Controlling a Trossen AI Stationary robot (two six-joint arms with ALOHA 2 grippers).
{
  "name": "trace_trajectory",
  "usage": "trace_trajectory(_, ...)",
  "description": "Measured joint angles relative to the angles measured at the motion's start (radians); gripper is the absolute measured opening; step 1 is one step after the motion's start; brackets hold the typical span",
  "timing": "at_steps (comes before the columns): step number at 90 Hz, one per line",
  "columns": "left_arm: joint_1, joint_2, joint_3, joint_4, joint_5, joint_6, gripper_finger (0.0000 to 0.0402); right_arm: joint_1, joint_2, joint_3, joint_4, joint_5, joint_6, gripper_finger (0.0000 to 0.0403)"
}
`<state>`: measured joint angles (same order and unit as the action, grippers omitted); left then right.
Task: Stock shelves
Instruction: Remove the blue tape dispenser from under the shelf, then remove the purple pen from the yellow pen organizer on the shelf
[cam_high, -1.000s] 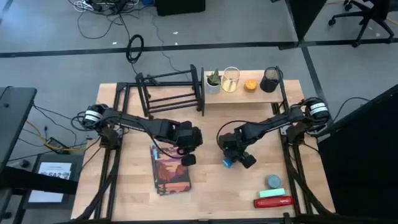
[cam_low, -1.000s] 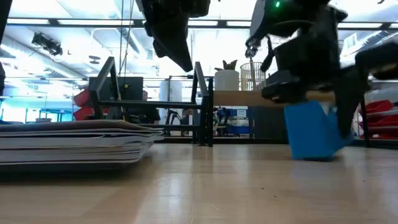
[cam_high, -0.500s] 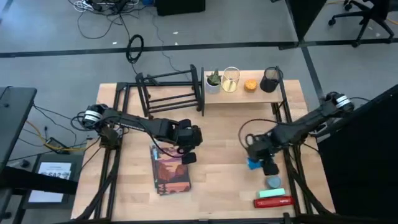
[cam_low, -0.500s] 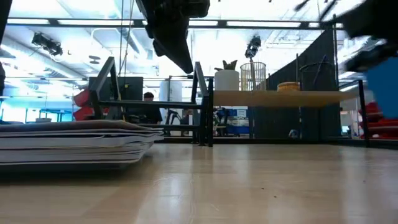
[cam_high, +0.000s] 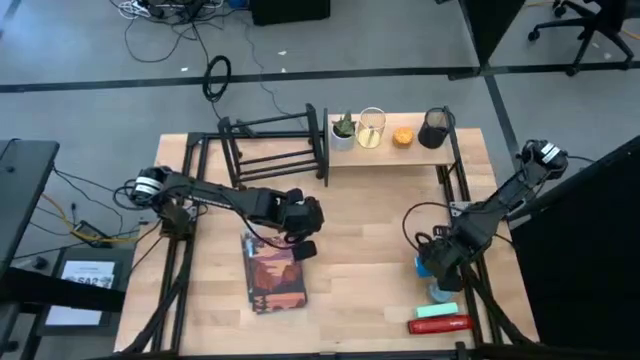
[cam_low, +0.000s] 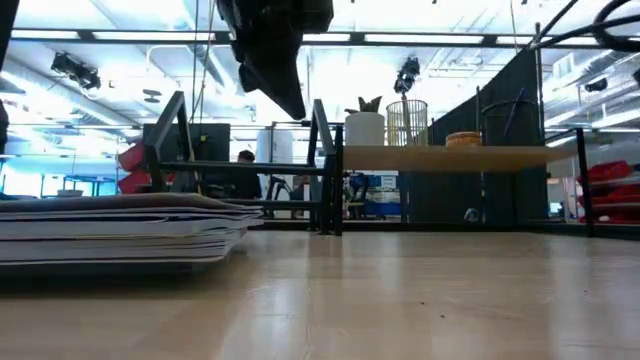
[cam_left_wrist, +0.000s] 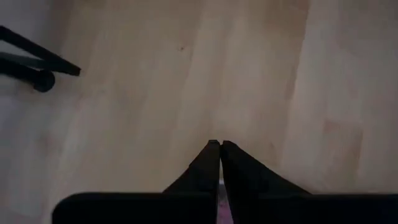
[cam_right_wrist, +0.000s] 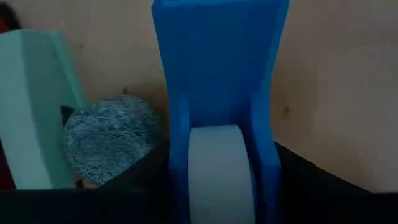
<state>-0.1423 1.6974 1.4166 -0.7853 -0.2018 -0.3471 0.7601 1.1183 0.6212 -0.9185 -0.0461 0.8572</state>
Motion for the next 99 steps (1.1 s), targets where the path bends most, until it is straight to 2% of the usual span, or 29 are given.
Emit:
trace_trajectory(20, 0.005, 0.0, 0.0, 0.001, 0.001, -0.053, 0.0, 0.033, 0.007, -0.047, -0.001, -0.008, 0.092, 0.0261)
trace_trajectory(32, 0.005, 0.0, 0.0, 0.001, -0.003, -0.099, 0.0, 0.03, 0.006, -0.03, -0.001, -0.045, 0.111, 0.0282)
trace_trajectory(48, 0.005, -0.022, 0.0, 0.0, -0.061, -0.136, 0.0, 0.029, -0.017, 0.059, -0.02, -0.05, 0.078, 0.0278)
trace_trajectory(70, 0.005, -0.095, 0.0, -0.003, -0.126, -0.136, 0.0, -0.027, -0.076, 0.248, -0.171, 0.074, 0.063, 0.0255)
trace_trajectory(85, 0.005, -0.139, 0.0, -0.004, -0.138, -0.102, 0.0, -0.146, -0.097, 0.358, -0.141, 0.255, 0.049, 0.0241)
trace_trajectory(92, 0.005, -0.154, 0.0, -0.009, -0.139, -0.079, 0.0, -0.237, -0.096, 0.404, -0.083, 0.334, 0.011, 0.0235)
trace_trajectory(99, 0.005, -0.161, 0.0, -0.012, -0.139, -0.059, 0.0, -0.346, -0.096, 0.464, -0.046, 0.368, -0.059, 0.023)
